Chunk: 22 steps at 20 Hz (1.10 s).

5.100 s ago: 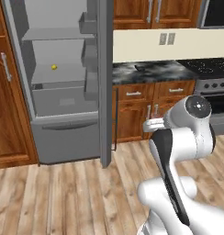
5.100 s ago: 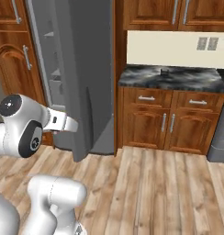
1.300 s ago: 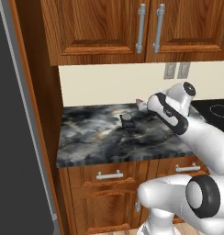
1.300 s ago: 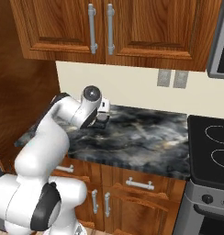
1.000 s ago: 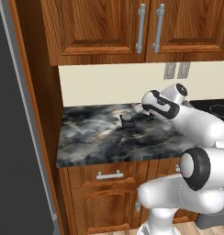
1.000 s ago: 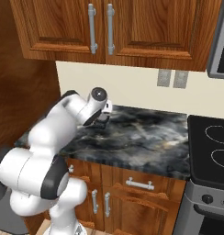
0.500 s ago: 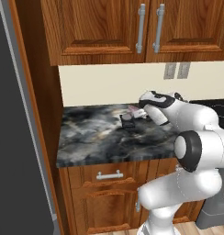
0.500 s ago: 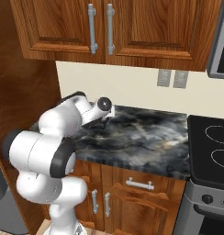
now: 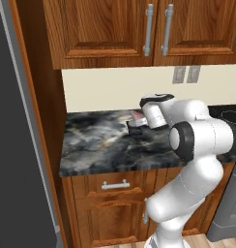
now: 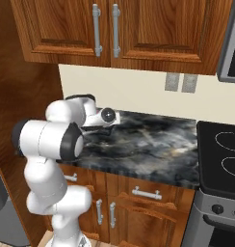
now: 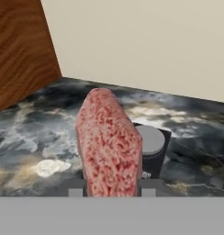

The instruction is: Take the steak from the fridge and place it on the digital scale on the counter by the fridge. Wait a few seconds for a reading, then move it to the plate on the dining counter.

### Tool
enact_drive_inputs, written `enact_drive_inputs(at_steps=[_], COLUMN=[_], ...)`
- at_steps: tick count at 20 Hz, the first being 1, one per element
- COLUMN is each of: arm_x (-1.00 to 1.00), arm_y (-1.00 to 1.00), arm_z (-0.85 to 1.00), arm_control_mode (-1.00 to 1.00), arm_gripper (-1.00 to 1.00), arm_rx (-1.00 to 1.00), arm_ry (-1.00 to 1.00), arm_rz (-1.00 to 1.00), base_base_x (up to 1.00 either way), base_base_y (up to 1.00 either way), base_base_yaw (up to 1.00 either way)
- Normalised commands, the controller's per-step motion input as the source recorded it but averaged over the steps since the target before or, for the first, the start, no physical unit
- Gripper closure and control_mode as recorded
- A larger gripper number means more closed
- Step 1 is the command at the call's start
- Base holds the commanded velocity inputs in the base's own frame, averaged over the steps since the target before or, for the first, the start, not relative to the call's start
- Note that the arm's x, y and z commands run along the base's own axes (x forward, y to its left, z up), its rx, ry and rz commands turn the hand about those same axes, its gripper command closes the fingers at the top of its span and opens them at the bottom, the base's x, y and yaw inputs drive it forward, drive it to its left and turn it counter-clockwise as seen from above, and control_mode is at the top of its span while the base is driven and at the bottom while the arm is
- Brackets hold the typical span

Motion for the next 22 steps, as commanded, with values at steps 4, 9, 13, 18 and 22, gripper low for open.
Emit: enact_drive_inputs(at_steps=[4, 9, 13, 18, 22], arm_x=[0.46, 0.51, 0.58, 0.54, 0.34], arm_y=[0.0, 0.0, 0.0, -0.01, 0.0], arm_z=[0.0, 0.0, 0.0, 0.0, -0.01], arm_control_mode=[-1.0, -1.0, -1.0, -1.0, -1.0], arm_gripper=[1.0, 1.0, 1.0, 1.0, 1.0], arm_rx=[-0.02, 0.0, 0.0, 0.0, 0.0], arm_ry=[0.07, 0.13, 0.18, 0.09, 0.0], arm_rz=[0.0, 0.0, 0.0, 0.0, 0.0], base_base_x=[0.0, 0.0, 0.0, 0.0, 0.0], base_base_y=[0.0, 0.0, 0.0, 0.0, 0.0], base_base_yaw=[0.0, 0.0, 0.0, 0.0, 0.0])
